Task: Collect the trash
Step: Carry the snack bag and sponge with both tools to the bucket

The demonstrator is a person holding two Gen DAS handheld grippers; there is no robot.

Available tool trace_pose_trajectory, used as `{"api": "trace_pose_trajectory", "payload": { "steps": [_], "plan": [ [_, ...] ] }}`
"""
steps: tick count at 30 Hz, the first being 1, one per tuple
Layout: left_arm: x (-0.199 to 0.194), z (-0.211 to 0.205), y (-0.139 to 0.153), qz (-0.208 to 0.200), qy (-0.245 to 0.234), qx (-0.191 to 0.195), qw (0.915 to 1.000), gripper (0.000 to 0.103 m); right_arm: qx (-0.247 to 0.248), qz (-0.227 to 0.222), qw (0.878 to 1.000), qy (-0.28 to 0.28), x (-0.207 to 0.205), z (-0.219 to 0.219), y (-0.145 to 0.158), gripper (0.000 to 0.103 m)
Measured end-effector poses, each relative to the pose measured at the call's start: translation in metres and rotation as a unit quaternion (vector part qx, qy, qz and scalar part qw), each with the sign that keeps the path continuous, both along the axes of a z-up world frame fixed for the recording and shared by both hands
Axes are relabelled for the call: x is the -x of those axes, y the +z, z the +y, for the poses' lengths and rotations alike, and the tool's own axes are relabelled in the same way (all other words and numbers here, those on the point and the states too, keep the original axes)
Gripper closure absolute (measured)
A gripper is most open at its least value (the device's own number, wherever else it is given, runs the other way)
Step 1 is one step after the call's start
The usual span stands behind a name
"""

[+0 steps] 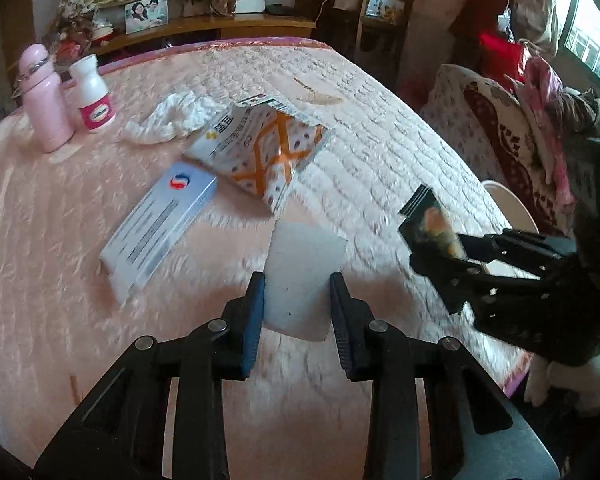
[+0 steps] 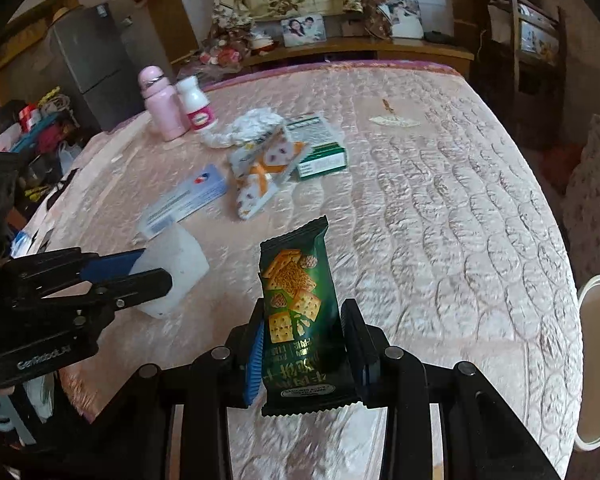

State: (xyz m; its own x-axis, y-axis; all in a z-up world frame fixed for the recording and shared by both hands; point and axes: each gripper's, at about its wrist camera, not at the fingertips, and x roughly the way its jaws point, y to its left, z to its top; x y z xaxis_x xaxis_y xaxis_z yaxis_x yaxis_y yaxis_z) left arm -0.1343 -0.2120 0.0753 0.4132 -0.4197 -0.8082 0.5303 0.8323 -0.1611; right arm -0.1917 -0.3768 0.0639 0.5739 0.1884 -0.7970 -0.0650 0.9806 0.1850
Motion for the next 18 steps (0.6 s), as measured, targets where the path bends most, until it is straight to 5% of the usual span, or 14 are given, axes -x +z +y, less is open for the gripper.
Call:
{"api": "trace_pose_trajectory", "payload": {
  "steps": [12, 18],
  "plan": [
    [-0.041, -0.010, 0.001, 0.025, 0.030, -0.014, 0.9991, 0.074, -0.005, 0.083, 0.996, -0.037, -0.056, -0.021, -0.010, 0.069],
    [-0.036, -0.007, 0.004, 0.016, 0.043, 0.004, 0.9989, 0.074, -0.004, 0.082, 0.996, -0.048, -0.059, -0.030, -0.006, 0.069]
  ]
}}
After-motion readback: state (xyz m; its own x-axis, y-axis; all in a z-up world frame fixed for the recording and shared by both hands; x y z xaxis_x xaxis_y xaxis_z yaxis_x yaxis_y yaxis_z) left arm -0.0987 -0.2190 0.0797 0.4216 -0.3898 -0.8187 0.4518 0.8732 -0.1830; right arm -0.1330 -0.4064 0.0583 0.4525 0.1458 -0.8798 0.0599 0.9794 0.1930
